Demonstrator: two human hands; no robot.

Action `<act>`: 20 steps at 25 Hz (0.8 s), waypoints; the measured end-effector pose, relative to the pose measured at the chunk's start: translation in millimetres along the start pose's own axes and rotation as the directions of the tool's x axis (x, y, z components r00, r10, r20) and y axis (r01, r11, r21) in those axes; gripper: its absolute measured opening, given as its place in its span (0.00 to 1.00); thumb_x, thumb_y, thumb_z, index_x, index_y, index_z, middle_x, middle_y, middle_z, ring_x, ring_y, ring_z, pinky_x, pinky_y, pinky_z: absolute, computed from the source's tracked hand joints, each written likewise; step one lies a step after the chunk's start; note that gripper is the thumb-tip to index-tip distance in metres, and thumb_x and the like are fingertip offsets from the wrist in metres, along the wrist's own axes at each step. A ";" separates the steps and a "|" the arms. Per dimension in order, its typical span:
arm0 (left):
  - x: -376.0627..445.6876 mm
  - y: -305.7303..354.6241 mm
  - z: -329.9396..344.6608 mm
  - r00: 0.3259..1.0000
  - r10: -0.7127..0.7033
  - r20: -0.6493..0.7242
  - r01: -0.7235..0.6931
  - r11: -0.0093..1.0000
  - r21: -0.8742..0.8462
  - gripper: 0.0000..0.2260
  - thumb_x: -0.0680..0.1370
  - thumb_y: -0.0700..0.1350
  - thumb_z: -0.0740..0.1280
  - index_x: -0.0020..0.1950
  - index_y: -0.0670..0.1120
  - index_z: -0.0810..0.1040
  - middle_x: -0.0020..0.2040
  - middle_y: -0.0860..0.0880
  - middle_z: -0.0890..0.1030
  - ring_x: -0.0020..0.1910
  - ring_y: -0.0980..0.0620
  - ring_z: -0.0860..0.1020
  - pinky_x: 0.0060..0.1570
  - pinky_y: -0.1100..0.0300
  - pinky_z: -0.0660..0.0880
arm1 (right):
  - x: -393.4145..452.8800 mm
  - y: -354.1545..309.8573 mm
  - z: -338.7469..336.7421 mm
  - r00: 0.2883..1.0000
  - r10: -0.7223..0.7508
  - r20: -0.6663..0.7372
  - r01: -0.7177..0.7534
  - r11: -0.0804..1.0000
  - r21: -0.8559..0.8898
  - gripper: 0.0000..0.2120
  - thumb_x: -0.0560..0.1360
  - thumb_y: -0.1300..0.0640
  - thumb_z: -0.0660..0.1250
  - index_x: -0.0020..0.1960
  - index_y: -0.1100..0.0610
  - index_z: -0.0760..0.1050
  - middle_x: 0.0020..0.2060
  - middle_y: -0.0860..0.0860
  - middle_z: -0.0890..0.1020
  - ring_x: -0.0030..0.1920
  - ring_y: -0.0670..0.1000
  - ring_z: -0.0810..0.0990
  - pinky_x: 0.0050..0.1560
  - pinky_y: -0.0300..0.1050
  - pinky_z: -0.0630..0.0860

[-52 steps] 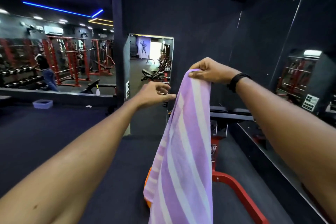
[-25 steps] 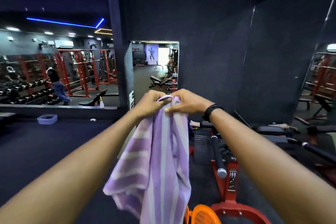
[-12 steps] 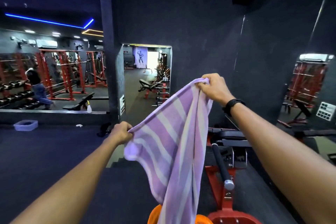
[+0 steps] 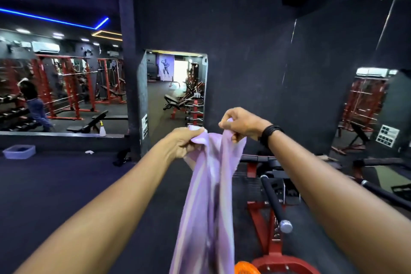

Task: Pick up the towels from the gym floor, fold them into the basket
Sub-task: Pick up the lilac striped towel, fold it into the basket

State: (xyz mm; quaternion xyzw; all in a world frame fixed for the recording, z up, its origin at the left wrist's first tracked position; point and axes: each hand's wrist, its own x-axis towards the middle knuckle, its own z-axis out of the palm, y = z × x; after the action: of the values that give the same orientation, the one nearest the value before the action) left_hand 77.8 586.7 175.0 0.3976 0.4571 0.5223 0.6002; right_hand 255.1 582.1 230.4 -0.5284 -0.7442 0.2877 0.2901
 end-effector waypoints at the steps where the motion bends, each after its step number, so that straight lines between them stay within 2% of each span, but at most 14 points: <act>1: -1.6 0.4 3.1 1.000 0.022 -0.009 -0.022 0.999 -0.039 0.03 0.76 0.36 0.68 0.43 0.40 0.77 0.32 0.47 0.80 0.23 0.59 0.78 0.26 0.66 0.77 | 0.1 -2.7 4.4 0.998 0.026 0.064 -0.030 0.998 0.054 0.08 0.79 0.62 0.64 0.41 0.61 0.72 0.30 0.53 0.69 0.21 0.47 0.73 0.24 0.39 0.77; 4: -3.1 -3.1 8.6 0.996 0.085 -0.012 -0.085 0.996 0.003 0.03 0.72 0.35 0.72 0.42 0.41 0.80 0.37 0.45 0.80 0.29 0.56 0.79 0.31 0.64 0.78 | 2.3 -8.3 11.9 0.976 0.088 0.201 -0.123 0.978 0.170 0.05 0.78 0.65 0.64 0.47 0.68 0.76 0.37 0.57 0.73 0.31 0.51 0.78 0.32 0.41 0.81; 7: -10.1 -11.4 16.9 0.991 0.109 -0.072 -0.109 0.994 0.000 0.04 0.73 0.35 0.72 0.43 0.42 0.81 0.35 0.45 0.80 0.29 0.55 0.75 0.31 0.63 0.74 | 4.5 -10.5 16.9 0.959 0.158 0.235 -0.206 0.958 0.199 0.12 0.77 0.69 0.63 0.58 0.76 0.73 0.45 0.61 0.76 0.39 0.55 0.80 0.34 0.42 0.82; 10: -20.9 -19.7 23.4 0.969 0.233 -0.079 -0.230 0.972 0.046 0.06 0.74 0.34 0.69 0.39 0.42 0.81 0.33 0.46 0.80 0.28 0.56 0.77 0.32 0.65 0.76 | 5.8 -11.8 20.3 0.949 0.231 0.215 -0.255 0.962 0.093 0.11 0.76 0.69 0.63 0.56 0.74 0.74 0.44 0.62 0.77 0.42 0.58 0.80 0.49 0.53 0.82; 12: -21.1 -23.8 24.5 0.943 0.331 -0.039 -0.324 0.939 0.118 0.08 0.75 0.36 0.69 0.36 0.43 0.82 0.33 0.46 0.81 0.34 0.53 0.78 0.42 0.59 0.79 | 5.1 -13.9 21.2 0.940 0.275 0.200 -0.294 0.953 0.071 0.05 0.75 0.70 0.61 0.50 0.70 0.74 0.42 0.63 0.78 0.42 0.59 0.80 0.56 0.59 0.79; 14: -20.5 -25.2 23.7 0.925 0.379 0.018 -0.373 0.900 0.225 0.06 0.75 0.40 0.70 0.38 0.45 0.84 0.38 0.45 0.83 0.40 0.52 0.80 0.53 0.50 0.79 | 3.4 -16.5 22.0 0.931 0.307 0.197 -0.331 0.938 0.103 0.06 0.75 0.71 0.57 0.46 0.68 0.73 0.42 0.64 0.79 0.40 0.59 0.79 0.51 0.57 0.80; 16: -25.1 -25.8 22.7 0.913 0.382 0.142 -0.407 0.871 0.275 0.04 0.74 0.42 0.73 0.47 0.45 0.85 0.43 0.47 0.85 0.45 0.53 0.82 0.57 0.51 0.78 | 1.8 -18.0 21.3 0.916 0.342 0.212 -0.378 0.911 0.166 0.10 0.74 0.72 0.53 0.46 0.68 0.73 0.44 0.66 0.79 0.37 0.60 0.80 0.42 0.53 0.82; 18: -28.8 -27.7 19.5 0.892 0.343 0.295 -0.428 0.850 0.306 0.15 0.68 0.45 0.78 0.54 0.47 0.84 0.47 0.49 0.86 0.51 0.54 0.82 0.57 0.55 0.77 | -0.2 -17.3 19.5 0.879 0.370 0.300 -0.447 0.858 0.253 0.14 0.76 0.68 0.49 0.48 0.68 0.73 0.42 0.65 0.80 0.34 0.58 0.80 0.37 0.48 0.81; 20: -27.7 -32.7 16.7 0.882 0.365 0.297 -0.460 0.804 0.376 0.21 0.63 0.46 0.81 0.55 0.51 0.83 0.48 0.52 0.85 0.53 0.55 0.82 0.56 0.56 0.78 | -2.3 -15.9 18.7 0.834 0.369 0.411 -0.495 0.829 0.260 0.19 0.79 0.57 0.47 0.47 0.66 0.73 0.36 0.60 0.82 0.36 0.56 0.80 0.42 0.46 0.79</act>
State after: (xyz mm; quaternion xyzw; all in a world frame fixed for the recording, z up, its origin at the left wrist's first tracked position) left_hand 101.5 554.8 151.9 0.6647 0.3979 0.4798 0.4119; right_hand 232.1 573.2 229.3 -0.5653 -0.5770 0.5638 0.1723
